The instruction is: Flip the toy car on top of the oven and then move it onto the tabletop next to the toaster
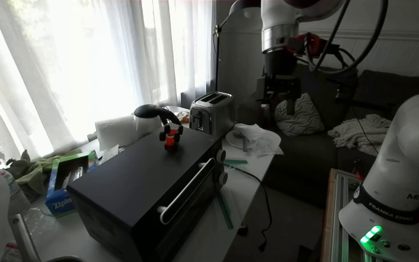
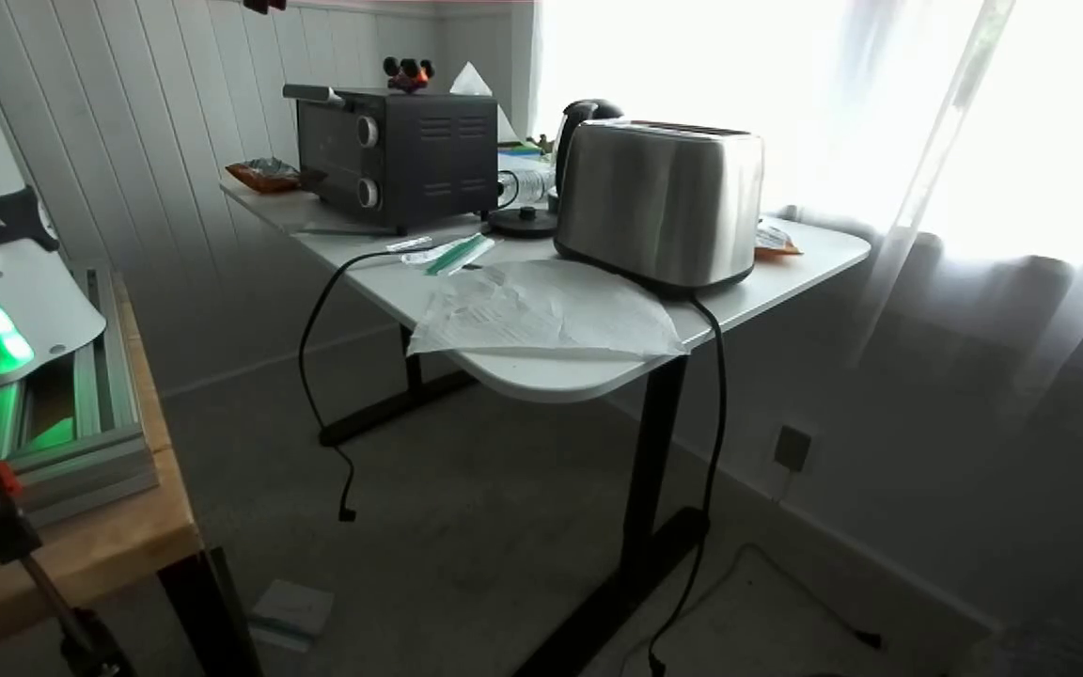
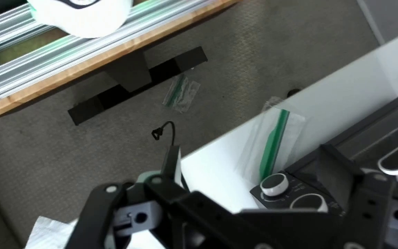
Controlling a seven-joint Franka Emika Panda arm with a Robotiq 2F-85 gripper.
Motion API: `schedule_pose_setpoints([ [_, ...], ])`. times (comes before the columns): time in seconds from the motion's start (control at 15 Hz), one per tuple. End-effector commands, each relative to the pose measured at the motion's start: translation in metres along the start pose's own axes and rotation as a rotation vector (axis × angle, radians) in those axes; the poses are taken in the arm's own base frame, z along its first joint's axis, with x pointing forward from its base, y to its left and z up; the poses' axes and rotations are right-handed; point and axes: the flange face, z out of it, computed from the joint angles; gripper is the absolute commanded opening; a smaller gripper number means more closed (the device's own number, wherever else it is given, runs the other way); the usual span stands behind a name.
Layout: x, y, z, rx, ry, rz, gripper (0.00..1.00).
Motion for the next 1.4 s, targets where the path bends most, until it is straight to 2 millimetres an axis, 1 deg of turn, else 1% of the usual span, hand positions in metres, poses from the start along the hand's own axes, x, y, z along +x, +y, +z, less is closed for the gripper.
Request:
schedule_pose_setpoints([
  [0.0, 0.002, -0.077, 0.010, 0.066, 0.069, 0.173, 1.00],
  [0.07, 0.004, -0.094, 0.010, 0.087, 0.104, 0.212, 1.00],
  [0.2, 0.013, -0.119, 0.005, 0.126, 0.196, 0.275, 1.00],
  [0.27, 0.003, -0.098, 0.012, 0.078, 0.167, 0.203, 1.00],
  [0.33, 0.004, -0.105, 0.013, 0.080, 0.174, 0.206, 1.00],
  [0.4, 0.005, -0.106, 0.015, 0.078, 0.168, 0.204, 1.00],
  [0.67, 0.008, -0.100, 0.014, 0.083, 0.162, 0.211, 1.00],
  [0.73, 0.005, -0.100, 0.011, 0.108, 0.178, 0.200, 1.00],
  [0.87, 0.004, -0.112, 0.002, 0.154, 0.163, 0.167, 1.00],
  [1.13, 0.020, -0.135, -0.008, 0.132, 0.154, 0.132, 1.00],
  [1.33, 0.038, -0.155, -0.009, 0.123, 0.141, 0.143, 1.00],
])
